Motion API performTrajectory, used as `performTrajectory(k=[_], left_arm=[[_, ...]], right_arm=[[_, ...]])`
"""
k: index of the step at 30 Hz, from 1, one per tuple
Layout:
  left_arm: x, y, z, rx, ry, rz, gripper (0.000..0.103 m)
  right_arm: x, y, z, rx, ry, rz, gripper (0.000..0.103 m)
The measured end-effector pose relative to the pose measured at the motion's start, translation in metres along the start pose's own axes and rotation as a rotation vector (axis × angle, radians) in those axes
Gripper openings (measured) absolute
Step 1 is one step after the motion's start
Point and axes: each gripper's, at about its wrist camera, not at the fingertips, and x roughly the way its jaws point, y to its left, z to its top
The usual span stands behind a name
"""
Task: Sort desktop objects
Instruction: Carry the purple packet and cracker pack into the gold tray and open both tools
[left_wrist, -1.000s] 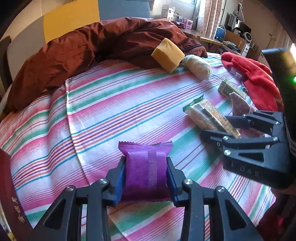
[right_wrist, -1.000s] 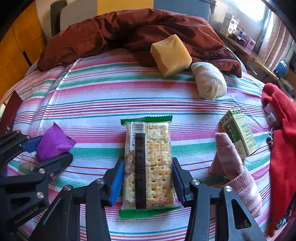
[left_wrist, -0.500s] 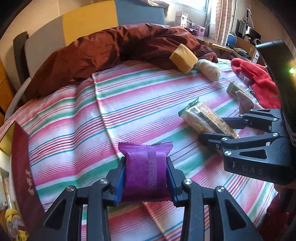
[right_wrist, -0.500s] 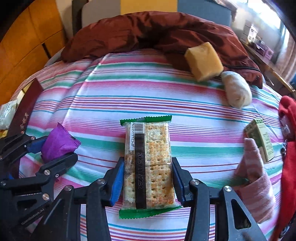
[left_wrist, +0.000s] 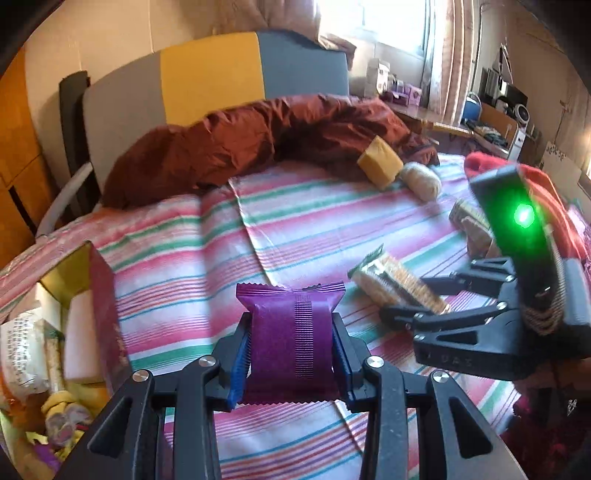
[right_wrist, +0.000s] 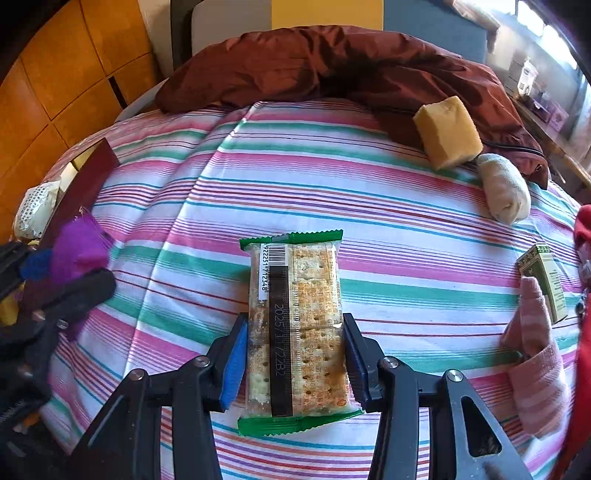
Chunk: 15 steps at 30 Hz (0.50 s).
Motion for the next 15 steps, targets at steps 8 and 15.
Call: performTrajectory(k=[8,15], left_arm=[[-0.033,0.023,-0.004,-0.05,-0.053,0.037,0.039],[-0.056,0.046,-0.015,-0.089,-0.078,0.076,0.039]], right_arm=[[-0.003,0.017,-0.006,-0.019,-0.003,0.033,0.048],[-0.005,0.029,-0.007,-0.028,-0.002,0.068,0.048]])
